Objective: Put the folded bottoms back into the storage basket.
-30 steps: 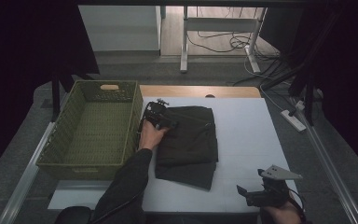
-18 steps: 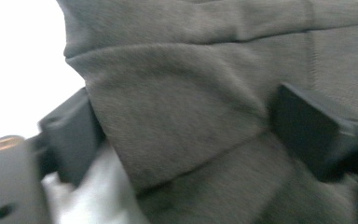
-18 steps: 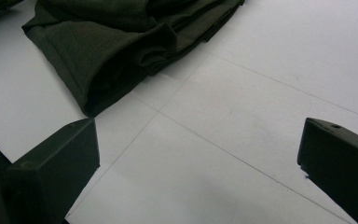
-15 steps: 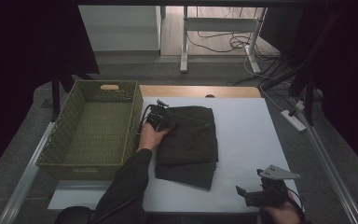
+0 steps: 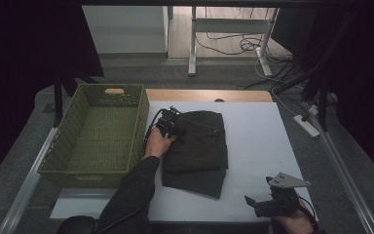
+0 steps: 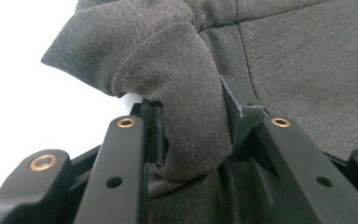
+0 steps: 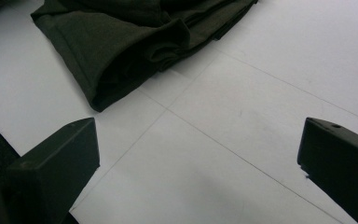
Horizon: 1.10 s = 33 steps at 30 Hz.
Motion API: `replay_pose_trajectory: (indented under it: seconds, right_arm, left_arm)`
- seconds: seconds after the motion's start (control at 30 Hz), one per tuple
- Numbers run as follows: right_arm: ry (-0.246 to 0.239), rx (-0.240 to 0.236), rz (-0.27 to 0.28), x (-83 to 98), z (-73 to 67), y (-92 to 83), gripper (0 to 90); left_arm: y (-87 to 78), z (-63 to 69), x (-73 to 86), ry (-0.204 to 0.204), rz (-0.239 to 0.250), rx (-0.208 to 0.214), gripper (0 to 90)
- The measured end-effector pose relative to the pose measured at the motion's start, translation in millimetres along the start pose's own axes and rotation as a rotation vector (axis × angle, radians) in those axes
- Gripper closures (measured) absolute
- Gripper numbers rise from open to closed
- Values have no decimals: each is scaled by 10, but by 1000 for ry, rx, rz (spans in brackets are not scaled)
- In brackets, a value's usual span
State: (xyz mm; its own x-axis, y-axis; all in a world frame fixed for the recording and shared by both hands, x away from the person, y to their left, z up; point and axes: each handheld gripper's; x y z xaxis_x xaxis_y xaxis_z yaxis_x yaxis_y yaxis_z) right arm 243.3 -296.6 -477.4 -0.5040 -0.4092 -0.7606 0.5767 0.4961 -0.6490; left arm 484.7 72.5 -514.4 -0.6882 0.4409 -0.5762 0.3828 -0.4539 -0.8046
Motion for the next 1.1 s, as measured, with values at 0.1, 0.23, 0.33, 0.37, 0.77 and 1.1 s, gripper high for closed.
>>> replay_pose_trajectory:
  seconds: [0.1, 0.23, 0.33, 0.37, 0.77, 1.1]
  right_arm:
    - [9, -12, 26, -14, 6, 1, 0]
    - [-20, -13, 45, -57, -1, 31, 0]
    - [-37, -28, 47, -99, -7, 65, 0]
    - [-41, -27, 45, -113, -9, 78, 0]
    - [-18, -61, 36, -271, -34, 263, 0]
    - [5, -44, -23, -450, -40, 509, 0]
  left_arm:
    - [-1, 27, 7, 26, 8, -18, 661]
    - [-2, 69, 12, 59, 13, -47, 662]
    - [-2, 93, 19, 72, 18, -65, 662]
    - [-2, 101, 22, 74, 21, -70, 661]
    - [1, 104, 49, 59, 39, -75, 660]
    - [3, 105, 46, 42, 38, -74, 660]
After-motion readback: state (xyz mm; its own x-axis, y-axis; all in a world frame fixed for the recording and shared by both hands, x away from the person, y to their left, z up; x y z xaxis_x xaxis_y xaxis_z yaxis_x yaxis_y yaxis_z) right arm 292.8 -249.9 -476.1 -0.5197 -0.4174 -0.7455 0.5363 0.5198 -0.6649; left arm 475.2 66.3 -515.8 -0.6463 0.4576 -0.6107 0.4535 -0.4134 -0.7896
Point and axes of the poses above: each handheld gripper's, and its own axes: y roughly forward along the jaws, x roughly out of its underside, z roughly to its right, and after that the axes turned 1 degree about y, right-handed
